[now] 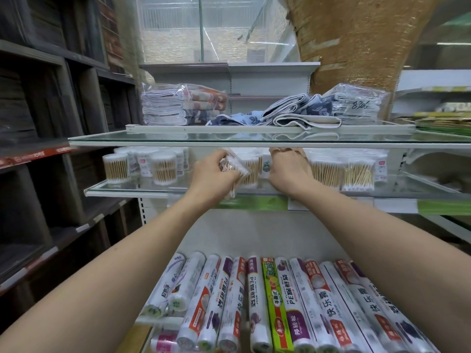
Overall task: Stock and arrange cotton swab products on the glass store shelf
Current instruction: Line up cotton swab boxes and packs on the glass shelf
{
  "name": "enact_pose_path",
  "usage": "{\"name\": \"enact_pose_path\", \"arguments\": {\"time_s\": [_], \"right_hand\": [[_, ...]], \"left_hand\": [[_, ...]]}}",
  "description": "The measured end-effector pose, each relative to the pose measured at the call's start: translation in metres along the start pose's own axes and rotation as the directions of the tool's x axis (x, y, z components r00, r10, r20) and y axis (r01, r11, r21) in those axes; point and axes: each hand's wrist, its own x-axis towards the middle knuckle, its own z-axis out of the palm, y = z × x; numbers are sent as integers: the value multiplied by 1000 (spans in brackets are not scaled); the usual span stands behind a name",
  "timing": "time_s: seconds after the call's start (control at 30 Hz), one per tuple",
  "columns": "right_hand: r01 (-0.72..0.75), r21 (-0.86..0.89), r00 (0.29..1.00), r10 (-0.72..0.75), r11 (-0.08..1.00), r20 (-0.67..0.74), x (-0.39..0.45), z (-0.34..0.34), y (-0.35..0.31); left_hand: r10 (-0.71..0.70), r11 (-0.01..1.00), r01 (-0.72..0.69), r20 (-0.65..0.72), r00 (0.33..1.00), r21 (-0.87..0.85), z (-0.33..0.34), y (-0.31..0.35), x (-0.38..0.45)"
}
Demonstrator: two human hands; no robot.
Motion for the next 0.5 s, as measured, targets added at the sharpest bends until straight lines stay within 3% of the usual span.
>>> {"name": "enact_pose_path", "arguments": {"time_s": [0.27, 0.5], "right_hand": [[-23, -2, 993, 22, 1000, -120, -55, -5, 15], [-126, 1, 987, 126, 992, -101, -103, -19, 50]], "left_hand": [[24, 999, -21, 86, 996, -39, 11, 23, -35], [31, 986, 4, 208, 978, -165, 40, 45, -64]]}}
